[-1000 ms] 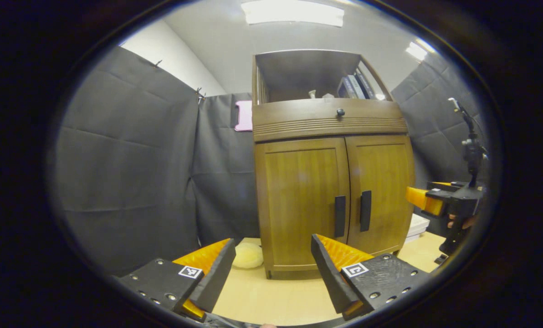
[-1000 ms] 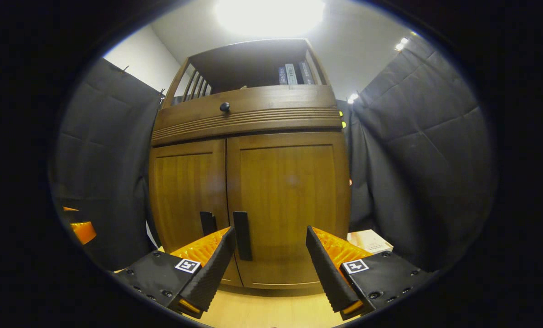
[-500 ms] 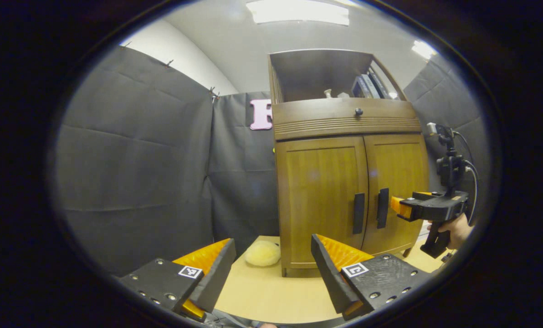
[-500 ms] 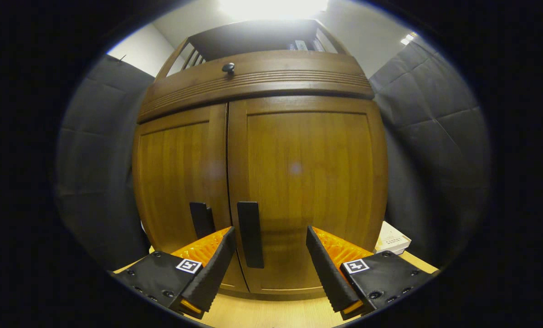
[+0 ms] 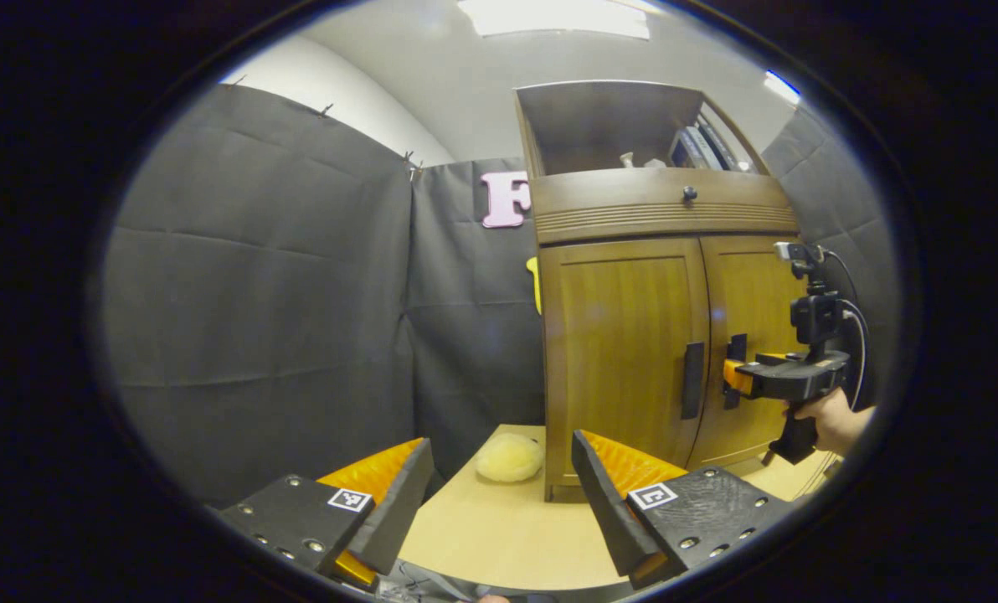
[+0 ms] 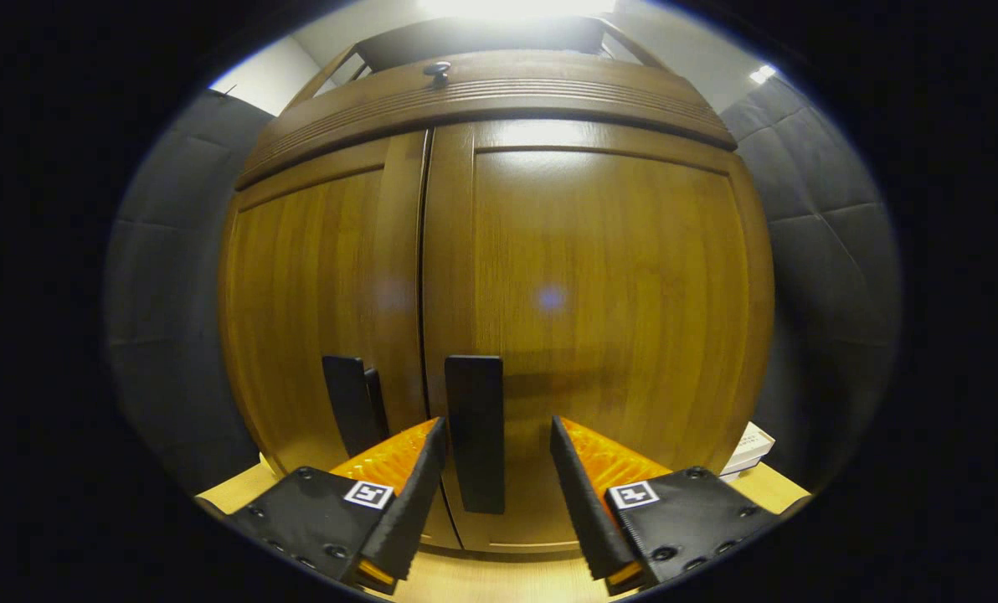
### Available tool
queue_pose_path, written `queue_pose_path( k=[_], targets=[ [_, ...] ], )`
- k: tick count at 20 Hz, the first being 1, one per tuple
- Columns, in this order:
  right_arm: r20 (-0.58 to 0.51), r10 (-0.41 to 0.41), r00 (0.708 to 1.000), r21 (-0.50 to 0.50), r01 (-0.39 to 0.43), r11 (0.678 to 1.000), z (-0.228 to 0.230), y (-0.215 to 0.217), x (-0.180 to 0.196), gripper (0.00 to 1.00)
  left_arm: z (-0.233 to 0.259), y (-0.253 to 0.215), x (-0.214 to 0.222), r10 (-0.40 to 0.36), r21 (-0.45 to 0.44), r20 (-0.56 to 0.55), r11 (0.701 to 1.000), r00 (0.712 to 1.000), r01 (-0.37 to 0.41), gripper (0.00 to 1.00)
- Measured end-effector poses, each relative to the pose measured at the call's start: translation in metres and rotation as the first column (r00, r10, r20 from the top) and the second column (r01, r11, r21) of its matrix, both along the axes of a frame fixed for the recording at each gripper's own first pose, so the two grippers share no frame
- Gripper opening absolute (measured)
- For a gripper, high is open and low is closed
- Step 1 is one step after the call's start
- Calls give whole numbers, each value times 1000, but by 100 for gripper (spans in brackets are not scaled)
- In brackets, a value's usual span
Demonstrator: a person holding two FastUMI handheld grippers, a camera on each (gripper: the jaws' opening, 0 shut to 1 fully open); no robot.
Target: Open the right door of the double-door shoe cabinet with the right hand, and open the left door with the left hand.
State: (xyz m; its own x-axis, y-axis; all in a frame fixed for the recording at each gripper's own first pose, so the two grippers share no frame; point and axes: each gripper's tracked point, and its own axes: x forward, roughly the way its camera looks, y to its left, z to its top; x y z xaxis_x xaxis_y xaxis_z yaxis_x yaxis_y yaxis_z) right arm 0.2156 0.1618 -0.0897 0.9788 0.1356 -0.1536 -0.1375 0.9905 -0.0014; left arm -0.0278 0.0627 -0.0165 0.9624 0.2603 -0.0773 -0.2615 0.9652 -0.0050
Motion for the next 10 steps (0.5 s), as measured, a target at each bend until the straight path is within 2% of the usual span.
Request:
queue_pose_path(
  k=[2,4,6,8,9,10],
  targets=[
    [-35,-1,999,4,1,1000,-9,4,4,70,0,4,0,8,10,-1,1000,1000,-8,96],
    [-62,-2,998,14,3,1000,-18,8,8,70,0,5,2,9,7,0,1000,1000,-9,96],
    [-67,-12,998,28,14,1000,-20,10,10,40,2,6,2,12,9,3,1000,1000,-12,96],
    [-69,-23,997,27,25,999,-21,9,14,31,3,7,2,14,12,7,1000,1000,-14,96],
    [-71,-24,997,18,26,1000,-19,8,7,30,4,8,1,15,12,9,1000,1000,-15,95],
    [-78,-27,997,18,29,999,-20,8,9,22,3,7,1,14,11,10,1000,1000,-14,96]
  ],
)
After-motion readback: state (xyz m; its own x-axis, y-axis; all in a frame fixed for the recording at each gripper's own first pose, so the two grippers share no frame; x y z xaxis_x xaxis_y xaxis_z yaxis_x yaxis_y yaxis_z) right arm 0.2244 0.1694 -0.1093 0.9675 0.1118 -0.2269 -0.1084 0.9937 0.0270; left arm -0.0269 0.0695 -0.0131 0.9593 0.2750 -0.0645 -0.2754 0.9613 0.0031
